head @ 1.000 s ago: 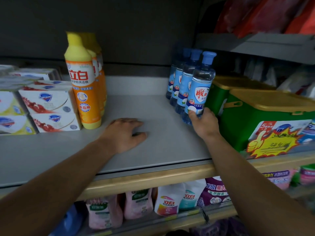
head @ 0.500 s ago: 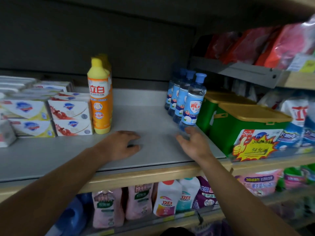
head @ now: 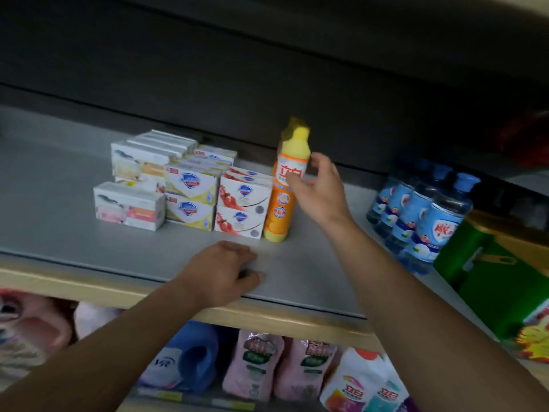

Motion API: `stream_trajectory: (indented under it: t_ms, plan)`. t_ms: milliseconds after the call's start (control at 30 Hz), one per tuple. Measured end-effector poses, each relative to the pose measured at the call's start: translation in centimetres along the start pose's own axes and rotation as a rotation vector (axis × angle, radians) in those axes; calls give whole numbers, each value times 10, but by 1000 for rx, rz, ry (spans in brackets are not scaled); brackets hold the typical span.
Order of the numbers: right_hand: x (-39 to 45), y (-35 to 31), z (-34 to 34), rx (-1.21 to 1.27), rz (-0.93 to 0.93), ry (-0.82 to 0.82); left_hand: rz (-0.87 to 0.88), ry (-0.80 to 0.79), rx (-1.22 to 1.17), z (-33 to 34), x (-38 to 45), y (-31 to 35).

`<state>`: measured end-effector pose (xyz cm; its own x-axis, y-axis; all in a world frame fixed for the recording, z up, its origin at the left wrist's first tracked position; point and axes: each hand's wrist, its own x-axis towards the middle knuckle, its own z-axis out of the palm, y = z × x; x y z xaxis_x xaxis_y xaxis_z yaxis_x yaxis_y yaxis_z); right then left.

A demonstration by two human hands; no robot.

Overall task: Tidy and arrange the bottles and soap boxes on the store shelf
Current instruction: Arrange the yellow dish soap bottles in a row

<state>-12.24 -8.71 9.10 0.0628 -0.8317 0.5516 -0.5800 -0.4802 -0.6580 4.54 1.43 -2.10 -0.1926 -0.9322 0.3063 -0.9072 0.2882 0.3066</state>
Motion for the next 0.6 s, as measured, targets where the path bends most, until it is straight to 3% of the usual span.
stream_trajectory:
  t_ms: [100, 233, 433, 533, 600]
  plan:
    - [28, -18, 11, -66, -1, 71, 21, -2, 21, 1, 3, -3]
    - [37, -18, 18, -170, 22, 42, 22, -16, 62, 4, 5, -8]
    - [6, -9, 5, 35, 11, 68, 24, -29, 41, 5, 5, -7]
    - [-10, -6, -14, 68, -33, 81, -27, -58, -46, -3, 5, -2]
    - [-17, -5, -30, 82, -46, 81, -43, -27, -229, -11, 9, 10]
